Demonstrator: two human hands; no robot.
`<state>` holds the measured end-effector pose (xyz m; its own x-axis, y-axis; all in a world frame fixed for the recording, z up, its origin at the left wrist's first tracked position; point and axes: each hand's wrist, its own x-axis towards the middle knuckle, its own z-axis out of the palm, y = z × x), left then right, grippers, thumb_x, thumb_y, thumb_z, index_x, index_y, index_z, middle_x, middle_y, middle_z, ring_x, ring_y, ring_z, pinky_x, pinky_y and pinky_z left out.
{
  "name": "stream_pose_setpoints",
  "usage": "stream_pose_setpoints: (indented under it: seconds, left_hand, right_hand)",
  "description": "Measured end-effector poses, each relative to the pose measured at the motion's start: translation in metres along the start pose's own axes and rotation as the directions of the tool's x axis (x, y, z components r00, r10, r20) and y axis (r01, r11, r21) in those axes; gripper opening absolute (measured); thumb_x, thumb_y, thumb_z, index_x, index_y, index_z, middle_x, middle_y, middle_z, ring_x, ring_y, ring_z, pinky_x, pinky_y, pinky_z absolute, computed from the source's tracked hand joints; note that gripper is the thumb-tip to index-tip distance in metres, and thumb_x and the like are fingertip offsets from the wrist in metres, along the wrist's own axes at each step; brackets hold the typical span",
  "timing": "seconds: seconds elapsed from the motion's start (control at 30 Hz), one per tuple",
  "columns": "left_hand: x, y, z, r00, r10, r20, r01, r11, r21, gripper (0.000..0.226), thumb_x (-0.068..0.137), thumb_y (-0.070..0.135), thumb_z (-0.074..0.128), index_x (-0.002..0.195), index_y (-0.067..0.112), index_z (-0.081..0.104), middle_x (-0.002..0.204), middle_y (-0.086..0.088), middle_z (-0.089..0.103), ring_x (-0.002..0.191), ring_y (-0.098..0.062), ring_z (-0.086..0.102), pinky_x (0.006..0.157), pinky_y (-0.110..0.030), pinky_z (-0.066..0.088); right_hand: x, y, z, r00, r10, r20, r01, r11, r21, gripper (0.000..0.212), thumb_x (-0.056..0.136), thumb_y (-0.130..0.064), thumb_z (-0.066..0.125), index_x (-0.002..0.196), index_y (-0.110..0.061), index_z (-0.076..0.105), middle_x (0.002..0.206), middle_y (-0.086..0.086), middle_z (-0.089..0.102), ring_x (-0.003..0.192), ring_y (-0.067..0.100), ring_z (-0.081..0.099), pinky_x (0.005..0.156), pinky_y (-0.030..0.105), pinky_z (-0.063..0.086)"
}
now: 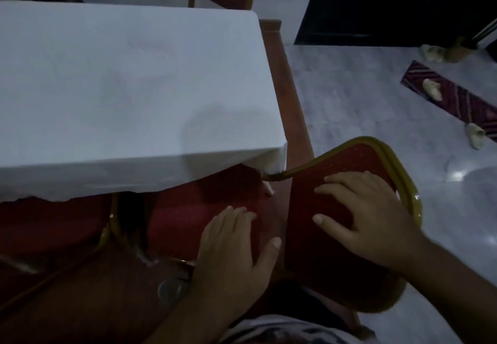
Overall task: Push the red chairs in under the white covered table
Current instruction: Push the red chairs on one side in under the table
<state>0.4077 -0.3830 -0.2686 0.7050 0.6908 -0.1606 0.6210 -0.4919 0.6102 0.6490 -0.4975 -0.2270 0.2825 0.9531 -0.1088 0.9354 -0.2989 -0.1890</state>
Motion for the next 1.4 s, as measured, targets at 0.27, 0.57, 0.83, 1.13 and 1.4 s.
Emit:
stream_pose_setpoints:
  seconds: [0.27, 0.57, 0.83, 1.13, 1.4]
  left_hand:
    - [0.006, 0.131, 0.085, 0.953, -0.275, -0.128, 0.250, 0.951, -0.180, 0.054, 0.087, 0.072, 0.038, 0.123, 0.034, 0.051, 0.117, 0.021, 0.051, 0.112, 0.004, 0.041, 0.095, -0.023, 0.033]
    - [0.016, 0.215, 0.144, 0.882, -0.460, -0.106, 0.404, 0.852, -0.332, 0.056, 0.080, 0.075, 0.056, 0.121, 0.039, 0.045, 0.118, 0.020, 0.051, 0.112, -0.001, 0.049, 0.094, -0.031, 0.047]
    - [0.023, 0.223, 0.172, 0.917, -0.379, 0.122, 0.396, 0.900, -0.181, 0.073, 0.080, 0.027, 0.072, 0.146, 0.020, 0.040, 0.138, -0.006, 0.054, 0.119, -0.025, 0.057, 0.093, -0.042, 0.053]
    - [0.003, 0.208, 0.157, 0.937, -0.306, 0.165, 0.334, 0.925, -0.182, 0.086, 0.072, 0.051, 0.056, 0.150, 0.018, 0.038, 0.142, -0.007, 0.053, 0.125, -0.025, 0.056, 0.100, -0.041, 0.049]
    - [-0.047, 0.159, 0.129, 0.948, -0.246, 0.201, 0.275, 0.953, -0.131, 0.083, 0.075, 0.024, 0.075, 0.151, 0.020, 0.041, 0.144, -0.005, 0.053, 0.129, -0.020, 0.054, 0.105, -0.037, 0.047]
  right_hand:
    - [0.042, 0.147, -0.033, 0.888, -0.433, 0.157, 0.425, 0.901, 0.081, 0.048, 0.093, -0.076, 0.041, 0.100, -0.034, 0.064, 0.102, -0.015, 0.059, 0.101, 0.013, 0.054, 0.083, 0.038, 0.047]
    - [0.077, 0.201, -0.020, 0.530, -0.824, 0.198, 0.782, 0.566, 0.261, 0.052, 0.083, -0.085, 0.052, 0.078, -0.034, 0.051, 0.080, -0.016, 0.045, 0.072, 0.006, 0.046, 0.077, 0.032, 0.042]
    - [0.097, 0.198, -0.005, 0.442, -0.894, 0.073, 0.839, 0.441, 0.318, 0.066, 0.075, -0.091, 0.056, 0.063, -0.027, 0.046, 0.065, -0.015, 0.039, 0.055, 0.008, 0.040, 0.054, 0.036, 0.041]
    - [0.070, 0.192, 0.007, 0.542, -0.839, -0.041, 0.797, 0.499, 0.340, 0.064, 0.075, -0.088, 0.061, 0.061, -0.028, 0.045, 0.062, -0.017, 0.038, 0.056, 0.003, 0.038, 0.056, 0.035, 0.041]
    - [0.015, 0.143, 0.020, 0.704, -0.707, -0.073, 0.687, 0.650, 0.326, 0.068, 0.072, -0.095, 0.051, 0.059, -0.028, 0.044, 0.058, -0.014, 0.041, 0.055, 0.003, 0.043, 0.057, 0.033, 0.040]
